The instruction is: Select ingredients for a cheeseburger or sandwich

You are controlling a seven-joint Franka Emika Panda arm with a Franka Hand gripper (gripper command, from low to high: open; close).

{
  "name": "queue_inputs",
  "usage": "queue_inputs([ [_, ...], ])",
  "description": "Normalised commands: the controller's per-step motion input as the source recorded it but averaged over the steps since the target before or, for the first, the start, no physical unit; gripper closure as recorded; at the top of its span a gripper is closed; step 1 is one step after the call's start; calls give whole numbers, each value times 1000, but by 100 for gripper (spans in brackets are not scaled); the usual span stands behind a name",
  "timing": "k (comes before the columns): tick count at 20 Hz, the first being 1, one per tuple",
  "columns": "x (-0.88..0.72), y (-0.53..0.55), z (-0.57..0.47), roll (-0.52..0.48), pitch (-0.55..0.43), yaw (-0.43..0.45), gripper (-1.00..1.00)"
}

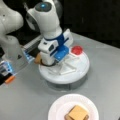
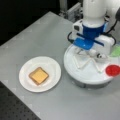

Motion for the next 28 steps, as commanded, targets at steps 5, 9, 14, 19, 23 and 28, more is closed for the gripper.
queue_inputs([
  [5, -32, 91, -138, -149, -95, 5, -100],
  [9, -63, 175, -125, -166, -90, -9, -100],
  [14, -70, 173, -123, -176, -101, 0, -100],
  [19, -63, 82, -136, -183, -109, 51, -100],
  [23, -74, 10, -102, -173, -108, 71, -100],
  [28, -112, 3, -107, -146, -115, 63, -100],
])
